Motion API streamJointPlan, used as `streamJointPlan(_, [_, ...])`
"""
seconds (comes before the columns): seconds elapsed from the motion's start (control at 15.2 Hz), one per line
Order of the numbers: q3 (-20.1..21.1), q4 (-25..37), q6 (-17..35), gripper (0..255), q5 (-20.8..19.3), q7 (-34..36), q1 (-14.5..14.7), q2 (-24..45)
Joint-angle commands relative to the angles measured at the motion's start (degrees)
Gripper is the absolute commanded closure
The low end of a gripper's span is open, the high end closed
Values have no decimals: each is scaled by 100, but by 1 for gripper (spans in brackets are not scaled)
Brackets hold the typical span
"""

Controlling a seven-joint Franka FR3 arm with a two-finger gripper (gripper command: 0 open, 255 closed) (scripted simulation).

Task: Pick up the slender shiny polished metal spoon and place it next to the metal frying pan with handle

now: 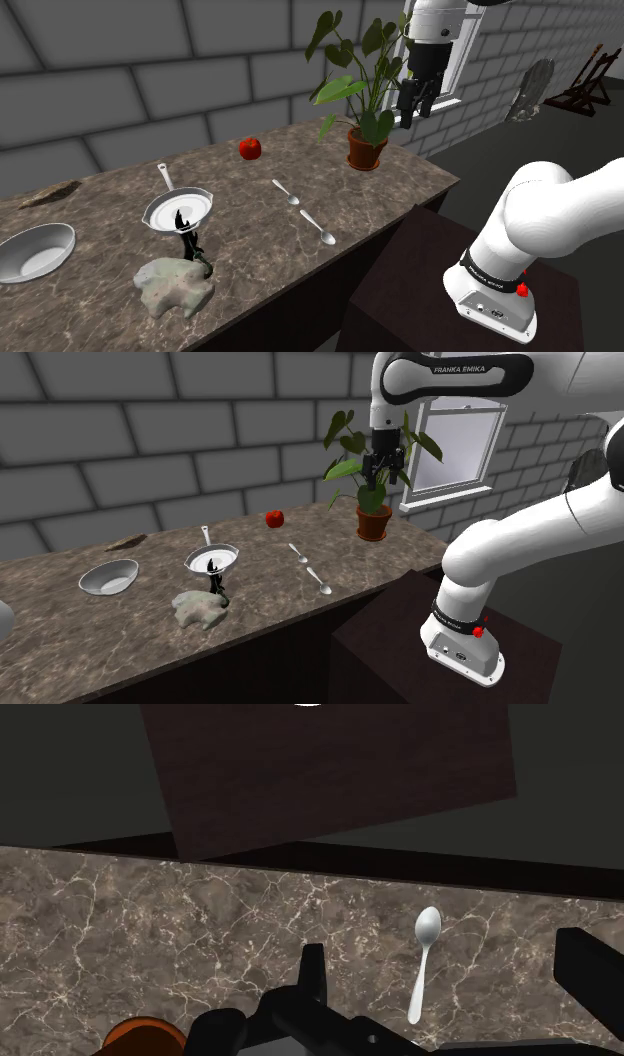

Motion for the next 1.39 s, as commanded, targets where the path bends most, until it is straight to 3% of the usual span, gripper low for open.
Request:
streamJointPlan(0.0, [0, 0, 0, 0, 0, 0, 0, 0])
streamJointPlan(0.66, [14, -963, 2074, 0, 285, 118, -10, 1126])
streamJointPlan(1.32, [24, -1091, 4122, 0, 673, 76, 55, 3060])
